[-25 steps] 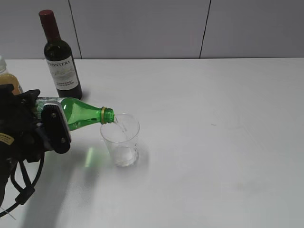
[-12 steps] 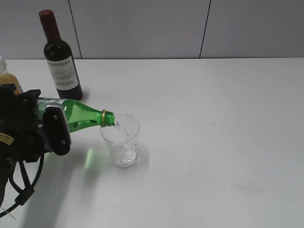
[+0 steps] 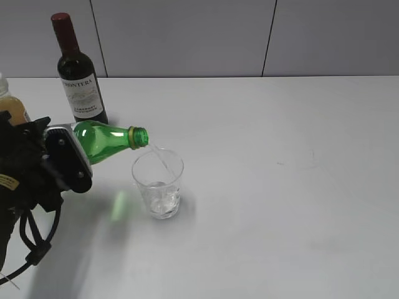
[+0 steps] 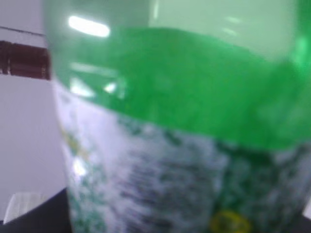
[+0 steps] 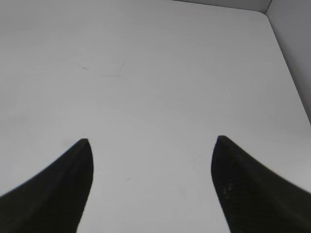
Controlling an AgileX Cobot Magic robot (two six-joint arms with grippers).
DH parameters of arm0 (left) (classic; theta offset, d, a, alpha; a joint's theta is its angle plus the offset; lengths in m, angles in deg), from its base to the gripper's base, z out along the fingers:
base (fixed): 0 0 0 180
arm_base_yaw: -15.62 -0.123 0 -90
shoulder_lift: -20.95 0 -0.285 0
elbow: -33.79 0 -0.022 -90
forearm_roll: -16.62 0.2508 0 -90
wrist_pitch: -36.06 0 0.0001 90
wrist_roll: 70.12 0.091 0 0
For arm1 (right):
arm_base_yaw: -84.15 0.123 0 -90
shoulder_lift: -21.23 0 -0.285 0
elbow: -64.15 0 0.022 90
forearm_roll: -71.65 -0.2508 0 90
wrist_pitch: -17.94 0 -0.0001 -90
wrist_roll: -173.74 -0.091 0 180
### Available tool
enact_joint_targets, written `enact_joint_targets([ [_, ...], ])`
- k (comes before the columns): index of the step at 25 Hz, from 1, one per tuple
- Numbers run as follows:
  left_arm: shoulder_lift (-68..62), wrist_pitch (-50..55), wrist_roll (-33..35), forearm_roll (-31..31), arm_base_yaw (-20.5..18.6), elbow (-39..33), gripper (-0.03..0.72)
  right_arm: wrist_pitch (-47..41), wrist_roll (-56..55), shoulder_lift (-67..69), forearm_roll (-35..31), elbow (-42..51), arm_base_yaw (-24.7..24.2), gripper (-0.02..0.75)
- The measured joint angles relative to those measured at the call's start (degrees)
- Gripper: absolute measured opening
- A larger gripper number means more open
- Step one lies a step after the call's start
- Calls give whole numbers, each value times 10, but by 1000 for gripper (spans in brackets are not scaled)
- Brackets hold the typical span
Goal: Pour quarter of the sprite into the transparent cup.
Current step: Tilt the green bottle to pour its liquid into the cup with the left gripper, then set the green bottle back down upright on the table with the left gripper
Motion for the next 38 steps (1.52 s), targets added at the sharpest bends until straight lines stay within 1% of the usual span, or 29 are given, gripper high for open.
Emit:
enact_joint_targets([
  [7, 0, 0, -211, 25, 0, 0, 463, 0, 0, 0, 0, 0, 0, 585],
  [15, 0, 0, -405, 30, 0, 0, 463, 0, 0, 0, 0, 0, 0, 585],
  [19, 0, 0, -468, 45, 0, 0, 463, 0, 0, 0, 0, 0, 0, 585],
  [22, 0, 0, -547, 64, -3, 0, 463, 0, 0, 0, 0, 0, 0, 585],
  [25, 0, 0, -623, 103, -18, 0, 463, 0, 0, 0, 0, 0, 0, 585],
  [29, 0, 0, -688, 182, -44, 0, 463, 0, 0, 0, 0, 0, 0, 584],
  [32, 0, 0, -748, 248, -76, 0, 463, 0, 0, 0, 0, 0, 0, 584],
  [34, 0, 0, -768, 300, -101, 1, 463, 0, 0, 0, 0, 0, 0, 584],
  [38, 0, 1, -812, 370, -146, 23, 463, 0, 0, 0, 0, 0, 0, 584],
])
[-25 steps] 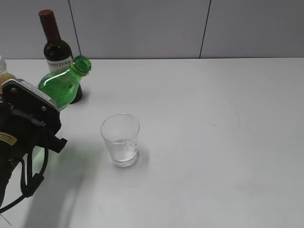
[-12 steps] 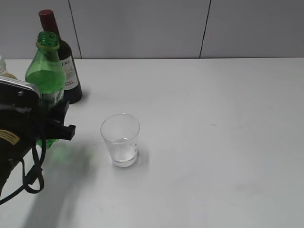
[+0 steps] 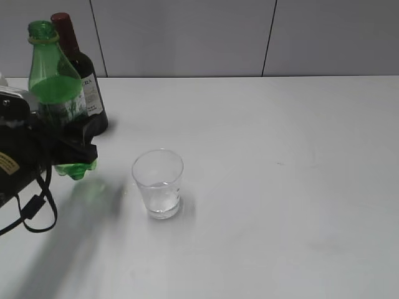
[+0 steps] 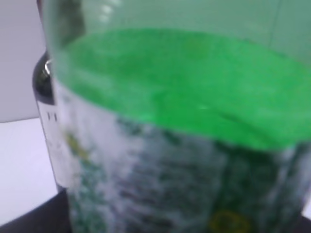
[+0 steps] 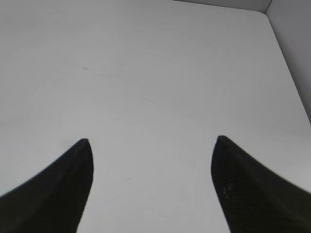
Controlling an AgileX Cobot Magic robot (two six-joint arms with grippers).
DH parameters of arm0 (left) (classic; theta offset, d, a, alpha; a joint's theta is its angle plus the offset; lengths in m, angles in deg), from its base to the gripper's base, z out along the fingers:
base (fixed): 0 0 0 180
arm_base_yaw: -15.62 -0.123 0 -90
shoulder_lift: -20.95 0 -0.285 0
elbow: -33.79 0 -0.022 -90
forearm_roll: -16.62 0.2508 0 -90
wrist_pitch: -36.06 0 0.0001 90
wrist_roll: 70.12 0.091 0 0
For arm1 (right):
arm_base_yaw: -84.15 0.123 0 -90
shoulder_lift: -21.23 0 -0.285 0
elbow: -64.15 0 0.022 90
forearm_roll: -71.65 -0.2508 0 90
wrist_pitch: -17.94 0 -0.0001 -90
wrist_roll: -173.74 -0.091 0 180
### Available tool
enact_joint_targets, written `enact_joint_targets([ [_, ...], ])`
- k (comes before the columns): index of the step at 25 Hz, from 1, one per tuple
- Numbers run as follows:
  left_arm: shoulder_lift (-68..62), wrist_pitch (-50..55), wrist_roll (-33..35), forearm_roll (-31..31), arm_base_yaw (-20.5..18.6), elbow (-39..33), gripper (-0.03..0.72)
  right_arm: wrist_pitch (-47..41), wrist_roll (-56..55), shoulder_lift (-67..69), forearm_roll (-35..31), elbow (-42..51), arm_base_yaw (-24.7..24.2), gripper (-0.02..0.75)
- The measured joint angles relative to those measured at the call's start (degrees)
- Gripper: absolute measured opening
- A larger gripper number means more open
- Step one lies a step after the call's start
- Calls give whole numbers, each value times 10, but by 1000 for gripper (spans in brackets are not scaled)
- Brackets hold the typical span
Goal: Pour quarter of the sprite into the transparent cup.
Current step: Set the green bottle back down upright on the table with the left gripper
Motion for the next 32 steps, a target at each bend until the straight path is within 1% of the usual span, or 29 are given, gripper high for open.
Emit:
enact_joint_targets([
  [3, 0, 0, -16, 42, -20, 32, 463, 0, 0, 0, 0, 0, 0, 584],
  [6, -8, -3, -26, 66, -23, 74, 463, 0, 0, 0, 0, 0, 0, 584],
  [9, -32, -4, -41, 78, -23, 116, 463, 0, 0, 0, 0, 0, 0, 584],
  [15, -88, 1, -41, 90, -23, 179, 463, 0, 0, 0, 0, 0, 0, 584],
  [19, -121, 13, -45, 137, -24, 203, 463, 0, 0, 0, 0, 0, 0, 584],
  [21, -136, 15, -45, 148, -22, 210, 463, 0, 0, 0, 0, 0, 0, 584],
  [32, -193, 17, -71, 154, -20, 250, 463, 0, 0, 0, 0, 0, 0, 584],
])
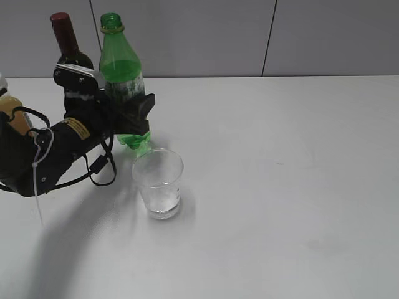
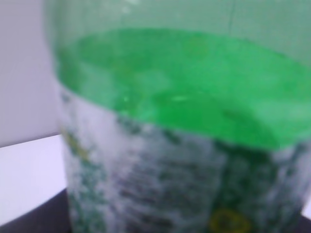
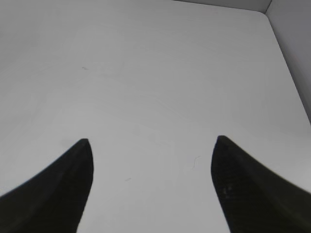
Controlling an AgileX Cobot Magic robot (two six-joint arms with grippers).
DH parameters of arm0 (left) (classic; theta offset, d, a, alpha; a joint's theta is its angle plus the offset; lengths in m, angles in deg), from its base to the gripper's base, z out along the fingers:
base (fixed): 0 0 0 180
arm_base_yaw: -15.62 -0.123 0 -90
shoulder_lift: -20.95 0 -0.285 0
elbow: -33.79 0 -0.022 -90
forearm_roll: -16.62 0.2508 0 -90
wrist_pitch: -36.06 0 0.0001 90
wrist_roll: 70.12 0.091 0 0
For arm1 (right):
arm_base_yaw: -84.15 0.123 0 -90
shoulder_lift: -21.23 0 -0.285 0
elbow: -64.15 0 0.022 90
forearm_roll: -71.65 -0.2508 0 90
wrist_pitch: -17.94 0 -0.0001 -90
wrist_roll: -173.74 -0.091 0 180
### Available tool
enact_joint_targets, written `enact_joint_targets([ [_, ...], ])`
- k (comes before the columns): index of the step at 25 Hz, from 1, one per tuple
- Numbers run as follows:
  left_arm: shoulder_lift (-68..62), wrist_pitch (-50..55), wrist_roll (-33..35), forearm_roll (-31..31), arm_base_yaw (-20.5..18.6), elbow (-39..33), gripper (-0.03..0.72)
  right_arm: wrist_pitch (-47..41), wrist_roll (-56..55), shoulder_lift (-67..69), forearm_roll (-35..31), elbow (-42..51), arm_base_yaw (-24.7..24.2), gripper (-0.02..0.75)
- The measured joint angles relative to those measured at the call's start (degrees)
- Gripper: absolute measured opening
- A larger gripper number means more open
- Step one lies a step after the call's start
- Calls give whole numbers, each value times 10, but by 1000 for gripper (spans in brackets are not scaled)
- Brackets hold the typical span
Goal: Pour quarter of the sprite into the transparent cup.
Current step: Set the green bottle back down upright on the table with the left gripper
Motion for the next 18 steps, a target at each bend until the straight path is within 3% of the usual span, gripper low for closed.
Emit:
enact_joint_targets([
  [18, -32, -17, -2, 1, 1, 1, 483, 0, 0, 0, 0, 0, 0, 584],
])
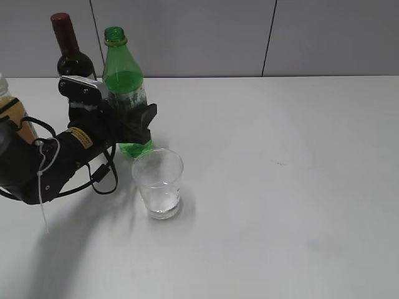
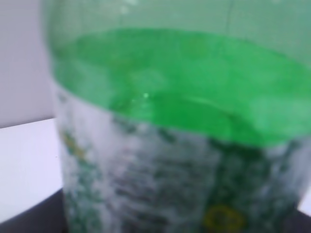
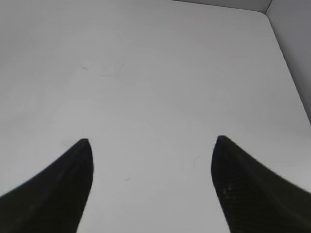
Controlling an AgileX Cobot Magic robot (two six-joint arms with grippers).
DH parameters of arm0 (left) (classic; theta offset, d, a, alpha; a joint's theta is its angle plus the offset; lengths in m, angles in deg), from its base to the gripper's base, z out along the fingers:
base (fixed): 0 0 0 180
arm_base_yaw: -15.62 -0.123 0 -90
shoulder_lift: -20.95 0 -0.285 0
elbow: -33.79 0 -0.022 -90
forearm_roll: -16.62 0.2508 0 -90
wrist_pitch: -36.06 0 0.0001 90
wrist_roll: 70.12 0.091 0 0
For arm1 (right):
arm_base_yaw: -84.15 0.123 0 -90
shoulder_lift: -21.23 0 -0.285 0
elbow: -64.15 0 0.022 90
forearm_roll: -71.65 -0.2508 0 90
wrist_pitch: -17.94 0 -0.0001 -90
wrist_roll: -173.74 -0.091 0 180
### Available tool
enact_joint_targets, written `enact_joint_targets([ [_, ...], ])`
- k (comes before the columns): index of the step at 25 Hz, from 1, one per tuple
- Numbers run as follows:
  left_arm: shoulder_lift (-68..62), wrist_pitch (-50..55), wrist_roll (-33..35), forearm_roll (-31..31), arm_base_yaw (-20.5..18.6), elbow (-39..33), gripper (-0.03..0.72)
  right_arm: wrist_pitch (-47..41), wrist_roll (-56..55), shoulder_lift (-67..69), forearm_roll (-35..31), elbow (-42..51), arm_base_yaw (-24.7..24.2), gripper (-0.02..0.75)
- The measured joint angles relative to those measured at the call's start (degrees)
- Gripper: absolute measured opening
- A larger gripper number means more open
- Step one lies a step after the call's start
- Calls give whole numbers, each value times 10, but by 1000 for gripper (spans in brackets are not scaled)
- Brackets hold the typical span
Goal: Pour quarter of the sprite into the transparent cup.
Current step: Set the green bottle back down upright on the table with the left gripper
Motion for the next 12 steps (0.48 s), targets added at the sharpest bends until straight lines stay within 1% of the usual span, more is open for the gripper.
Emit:
enact_joint_targets([
  [3, 1, -11, 0, 1, 0, 1, 620, 0, 0, 0, 0, 0, 0, 584],
  [4, 3, -19, 0, 1, 0, 2, 638, 0, 0, 0, 0, 0, 0, 584],
  [10, 14, -29, 1, 1, 0, -4, 653, 0, 0, 0, 0, 0, 0, 584],
  [12, 24, -30, 11, 0, 0, -14, 653, 0, 0, 0, 0, 0, 0, 584],
])
